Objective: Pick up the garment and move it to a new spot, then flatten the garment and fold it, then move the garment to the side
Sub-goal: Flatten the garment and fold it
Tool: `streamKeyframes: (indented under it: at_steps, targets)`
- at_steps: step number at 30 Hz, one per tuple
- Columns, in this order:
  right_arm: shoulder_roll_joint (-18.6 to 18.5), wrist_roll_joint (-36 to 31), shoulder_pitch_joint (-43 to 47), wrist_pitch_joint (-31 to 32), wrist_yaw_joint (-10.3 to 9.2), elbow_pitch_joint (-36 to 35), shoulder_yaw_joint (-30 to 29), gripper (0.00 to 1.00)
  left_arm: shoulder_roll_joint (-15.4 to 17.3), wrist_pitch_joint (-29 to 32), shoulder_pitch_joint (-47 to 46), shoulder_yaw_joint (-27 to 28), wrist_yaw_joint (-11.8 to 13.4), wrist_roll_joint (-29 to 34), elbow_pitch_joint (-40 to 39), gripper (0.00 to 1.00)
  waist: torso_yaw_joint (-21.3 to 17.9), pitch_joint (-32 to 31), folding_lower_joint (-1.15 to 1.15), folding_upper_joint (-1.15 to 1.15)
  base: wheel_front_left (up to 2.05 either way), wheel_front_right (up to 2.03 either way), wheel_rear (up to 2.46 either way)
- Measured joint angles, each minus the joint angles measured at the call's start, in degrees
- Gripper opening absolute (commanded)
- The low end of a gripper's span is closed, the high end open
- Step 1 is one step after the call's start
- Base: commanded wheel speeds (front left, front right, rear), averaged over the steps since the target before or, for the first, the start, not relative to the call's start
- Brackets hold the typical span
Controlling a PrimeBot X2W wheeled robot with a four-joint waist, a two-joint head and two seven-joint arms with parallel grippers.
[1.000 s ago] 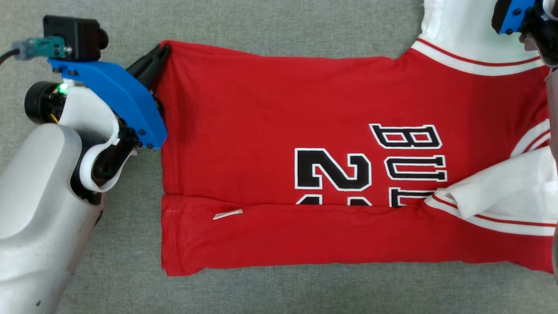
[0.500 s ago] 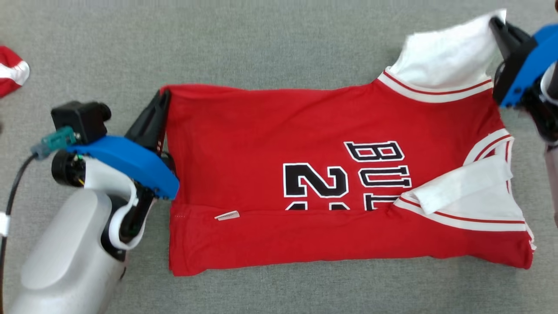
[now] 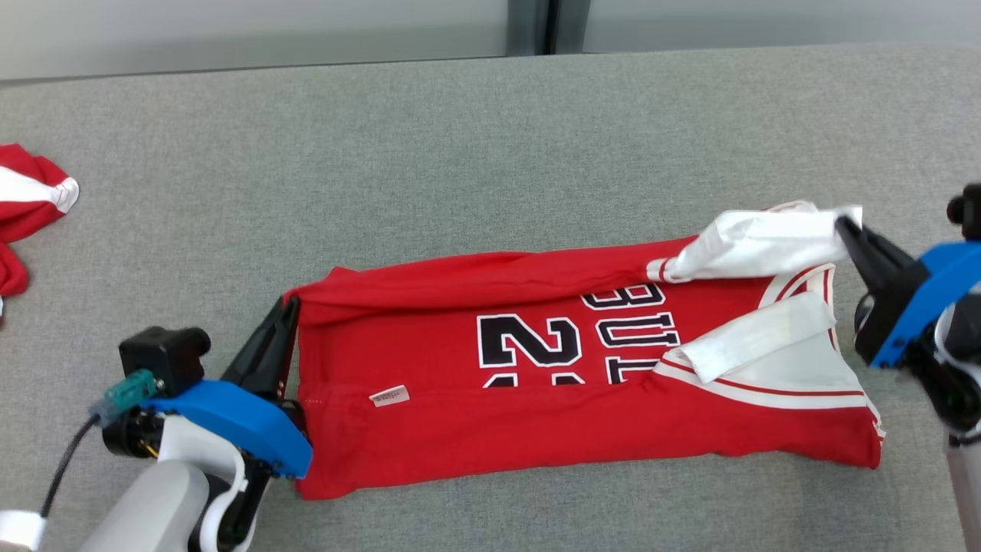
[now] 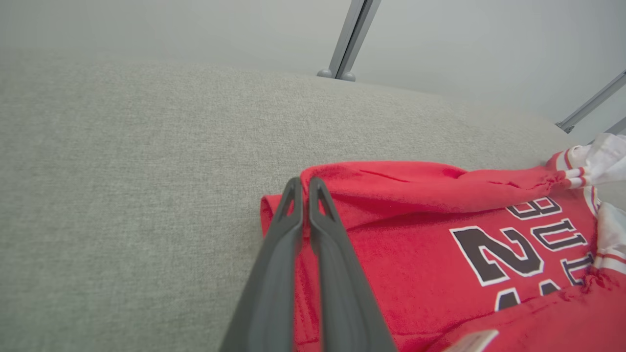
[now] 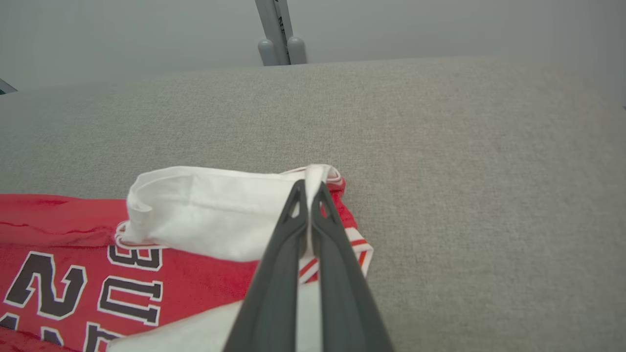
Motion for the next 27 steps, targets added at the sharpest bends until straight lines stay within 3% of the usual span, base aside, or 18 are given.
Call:
streamKeyframes:
  at_steps: [10, 11, 12, 13, 14, 15, 27]
  targets:
    - [4.7, -3.2, 13.9, 5.3, 0.00, -9.5, -4.9, 0.00, -1.5, -2.3, 4.5, -0.6, 1.0, -0.7, 1.6, 0.00, -0.3, -1.8, 0.00, 0.00, 0.00, 0.00, 0.00]
    - [5.2, -3.6, 15.0, 5.6, 0.00, -10.2, -5.4, 0.18, -1.7, -2.3, 4.6, -0.7, 1.1, -0.7, 1.9, 0.00, -0.2, -2.0, 0.00, 0.00, 0.00, 0.00, 0.00]
    - [5.8, -4.2, 15.9, 6.0, 0.00, -10.6, -5.9, 0.71, -1.9, -2.2, 4.6, -0.8, 1.2, -0.8, 2.3, 0.00, -0.1, -2.2, 0.00, 0.00, 0.00, 0.00, 0.00]
    - [6.3, -4.6, 16.9, 7.0, 0.00, -10.9, -6.4, 1.00, -2.1, -2.2, 4.6, -0.9, 1.2, -1.0, 2.6, 0.24, 0.0, -2.3, 0.00, 0.00, 0.00, 0.00, 0.00]
    - [6.6, -5.2, 17.8, 8.2, 0.00, -10.9, -6.9, 1.00, -2.3, -2.2, 4.8, -1.0, 1.2, -1.0, 3.1, 0.69, 0.2, -2.6, 0.01, 0.00, 0.00, 0.00, 0.00]
    - [7.1, -5.8, 18.9, 8.8, 0.00, -11.2, -7.5, 1.00, -2.4, -2.3, 5.0, -1.2, 1.2, -1.0, 3.5, 1.00, 0.3, -2.8, 0.00, 0.00, 0.00, 0.00, 0.00]
    - [10.0, -10.0, 19.2, 12.8, 0.00, -15.5, -13.1, 1.00, -4.0, -11.1, 5.4, 2.6, 2.6, 2.4, 3.6, 1.00, 1.3, -5.8, 0.01, 0.00, 0.00, 0.00, 0.00]
